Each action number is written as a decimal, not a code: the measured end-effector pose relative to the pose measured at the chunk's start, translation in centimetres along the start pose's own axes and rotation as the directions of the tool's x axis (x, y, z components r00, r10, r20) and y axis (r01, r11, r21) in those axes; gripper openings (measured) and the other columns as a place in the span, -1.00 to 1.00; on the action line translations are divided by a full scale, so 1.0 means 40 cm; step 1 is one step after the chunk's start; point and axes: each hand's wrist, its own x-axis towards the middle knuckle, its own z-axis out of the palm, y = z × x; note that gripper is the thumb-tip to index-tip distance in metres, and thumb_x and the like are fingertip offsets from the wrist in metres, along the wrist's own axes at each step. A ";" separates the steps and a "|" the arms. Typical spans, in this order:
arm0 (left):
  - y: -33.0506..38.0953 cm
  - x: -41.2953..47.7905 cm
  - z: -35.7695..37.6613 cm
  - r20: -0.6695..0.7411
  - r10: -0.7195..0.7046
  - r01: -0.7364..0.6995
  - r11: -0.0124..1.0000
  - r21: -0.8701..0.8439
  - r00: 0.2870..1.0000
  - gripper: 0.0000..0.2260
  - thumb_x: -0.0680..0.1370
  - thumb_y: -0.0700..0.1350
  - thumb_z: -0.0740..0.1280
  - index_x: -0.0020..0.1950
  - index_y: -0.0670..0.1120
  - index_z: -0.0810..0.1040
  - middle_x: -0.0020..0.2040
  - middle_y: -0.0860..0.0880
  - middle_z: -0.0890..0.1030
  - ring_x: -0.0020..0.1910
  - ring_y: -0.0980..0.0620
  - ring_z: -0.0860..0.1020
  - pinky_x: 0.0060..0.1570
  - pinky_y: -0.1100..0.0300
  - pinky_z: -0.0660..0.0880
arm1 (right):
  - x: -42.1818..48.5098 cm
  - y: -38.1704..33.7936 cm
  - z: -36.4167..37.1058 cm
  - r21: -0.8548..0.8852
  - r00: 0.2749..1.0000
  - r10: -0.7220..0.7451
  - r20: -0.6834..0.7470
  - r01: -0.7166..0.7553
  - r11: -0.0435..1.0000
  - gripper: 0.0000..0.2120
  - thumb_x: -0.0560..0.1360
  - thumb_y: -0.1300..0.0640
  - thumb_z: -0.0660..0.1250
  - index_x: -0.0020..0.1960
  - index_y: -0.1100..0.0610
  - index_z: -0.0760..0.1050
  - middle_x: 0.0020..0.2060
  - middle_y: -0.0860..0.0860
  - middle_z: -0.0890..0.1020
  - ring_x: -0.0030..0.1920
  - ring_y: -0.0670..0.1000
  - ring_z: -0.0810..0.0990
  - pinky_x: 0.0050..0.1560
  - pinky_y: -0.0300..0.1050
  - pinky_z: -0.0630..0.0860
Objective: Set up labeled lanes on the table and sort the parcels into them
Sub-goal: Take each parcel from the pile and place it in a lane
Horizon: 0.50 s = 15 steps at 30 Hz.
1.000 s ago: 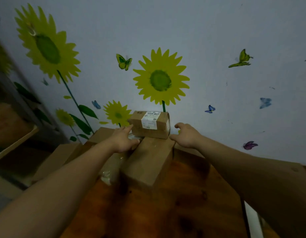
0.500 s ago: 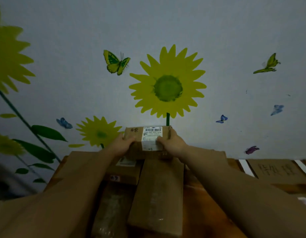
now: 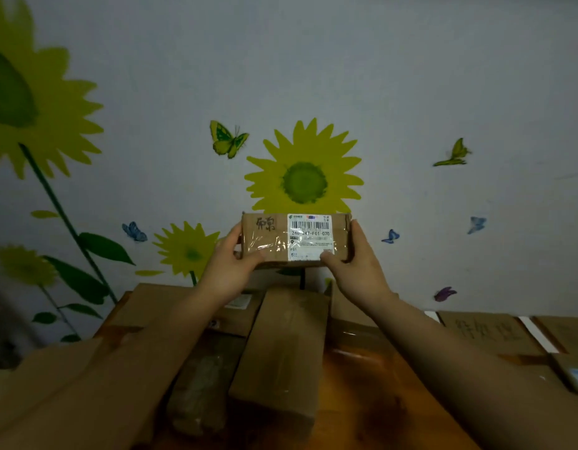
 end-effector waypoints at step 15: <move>0.436 -0.448 0.288 -0.182 0.398 -0.417 0.906 -0.076 0.899 -0.46 0.50 -0.26 0.34 0.34 0.15 0.24 0.14 0.34 0.41 0.10 0.46 0.43 -0.07 0.55 0.40 | -0.393 -0.135 -0.518 0.108 0.879 -0.286 -0.381 0.349 0.931 -0.26 0.48 0.03 0.39 0.51 -0.16 0.06 0.37 -0.13 0.36 0.34 -0.10 0.36 0.31 -0.10 0.39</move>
